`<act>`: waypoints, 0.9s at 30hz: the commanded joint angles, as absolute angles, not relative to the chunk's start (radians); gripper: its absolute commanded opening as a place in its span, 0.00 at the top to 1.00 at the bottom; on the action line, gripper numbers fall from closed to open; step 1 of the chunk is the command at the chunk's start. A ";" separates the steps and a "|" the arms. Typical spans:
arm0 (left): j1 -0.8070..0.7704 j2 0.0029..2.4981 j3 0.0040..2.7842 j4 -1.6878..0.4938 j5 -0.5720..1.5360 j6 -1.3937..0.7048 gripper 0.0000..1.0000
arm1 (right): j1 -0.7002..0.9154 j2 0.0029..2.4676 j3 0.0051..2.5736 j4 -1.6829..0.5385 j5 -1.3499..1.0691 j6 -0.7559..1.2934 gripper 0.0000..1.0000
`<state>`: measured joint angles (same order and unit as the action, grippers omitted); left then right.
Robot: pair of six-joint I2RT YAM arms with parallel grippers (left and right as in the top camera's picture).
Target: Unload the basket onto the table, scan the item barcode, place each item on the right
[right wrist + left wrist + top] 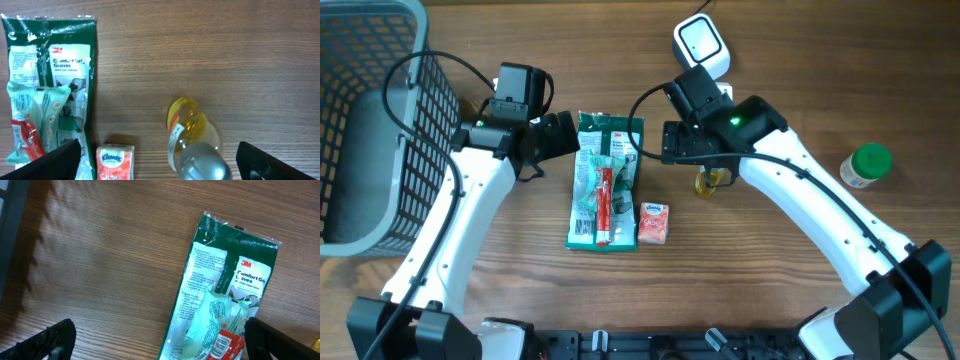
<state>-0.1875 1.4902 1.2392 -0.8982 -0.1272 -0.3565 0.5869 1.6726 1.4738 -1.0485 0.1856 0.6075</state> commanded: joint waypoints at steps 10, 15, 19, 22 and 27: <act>-0.183 1.482 1.255 -0.899 -0.136 -0.344 0.00 | 0.572 1.681 1.464 -1.090 0.252 0.722 0.01; -0.183 1.482 1.255 -0.899 -0.136 -0.344 0.00 | 0.572 1.696 1.464 -1.120 0.249 0.737 0.02; -0.183 1.482 1.255 -0.899 -0.136 -0.345 0.00 | 0.572 1.736 1.463 -1.121 0.228 0.736 0.02; -0.183 1.482 1.255 -0.899 -0.136 -0.344 0.00 | 0.572 1.769 1.463 -1.121 0.228 0.736 0.05; -0.183 1.482 1.255 -0.899 -0.136 -0.344 0.00 | 0.572 1.808 1.463 -1.119 0.228 0.733 0.09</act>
<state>-0.1875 1.4902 1.2392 -0.8982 -0.1268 -0.3565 0.5732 1.7805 1.4738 -1.1187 0.2211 0.7185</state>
